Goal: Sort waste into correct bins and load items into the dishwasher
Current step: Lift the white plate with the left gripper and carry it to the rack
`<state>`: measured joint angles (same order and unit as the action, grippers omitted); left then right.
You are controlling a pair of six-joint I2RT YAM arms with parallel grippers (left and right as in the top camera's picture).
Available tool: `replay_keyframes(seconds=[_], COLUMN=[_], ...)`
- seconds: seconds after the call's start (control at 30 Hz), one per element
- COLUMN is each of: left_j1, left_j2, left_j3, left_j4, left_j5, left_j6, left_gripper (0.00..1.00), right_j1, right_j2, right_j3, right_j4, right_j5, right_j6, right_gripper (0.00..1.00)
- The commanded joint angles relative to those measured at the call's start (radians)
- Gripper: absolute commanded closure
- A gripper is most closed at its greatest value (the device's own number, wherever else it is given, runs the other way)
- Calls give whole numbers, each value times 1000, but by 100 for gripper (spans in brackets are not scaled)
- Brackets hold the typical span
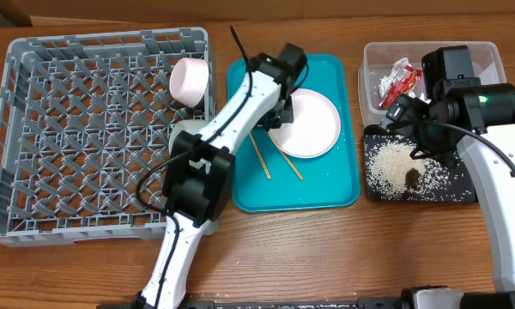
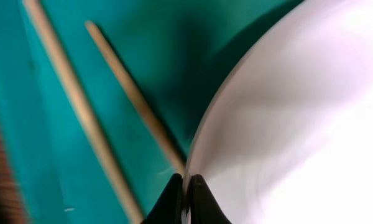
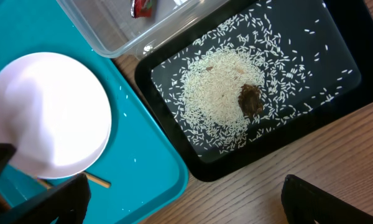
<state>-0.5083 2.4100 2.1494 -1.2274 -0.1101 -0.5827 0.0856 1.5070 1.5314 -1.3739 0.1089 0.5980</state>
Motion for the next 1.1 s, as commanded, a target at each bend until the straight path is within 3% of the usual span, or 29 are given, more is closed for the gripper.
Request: replay_keyframes(seconds=[0.0, 0.17, 0.47, 0.6, 0.73, 1.07], left_j1=[18, 35, 87, 142, 234, 360], left_j2=[-122, -255, -475, -488, -459, -335], left_j3=[76, 138, 145, 144, 143, 143], left_j4=[-33, -111, -131, -125, -126, -63], left_j5=[-105, -283, -769, -1003, -1023, -1023], left_j6=[113, 222, 581, 624, 683, 601], left_gripper=[96, 96, 96, 96, 96, 96], right_j1=[-3, -3, -3, -3, -3, -3], right_j2=[-18, -18, -18, -18, -18, -18], right_j3=[20, 20, 20, 20, 20, 20], right_j4=[3, 3, 3, 3, 3, 3], right_j5=[10, 10, 11, 11, 11, 10], right_j6=[-3, -3, -4, -3, -3, -3], right_gripper=[0, 0, 0, 0, 0, 0])
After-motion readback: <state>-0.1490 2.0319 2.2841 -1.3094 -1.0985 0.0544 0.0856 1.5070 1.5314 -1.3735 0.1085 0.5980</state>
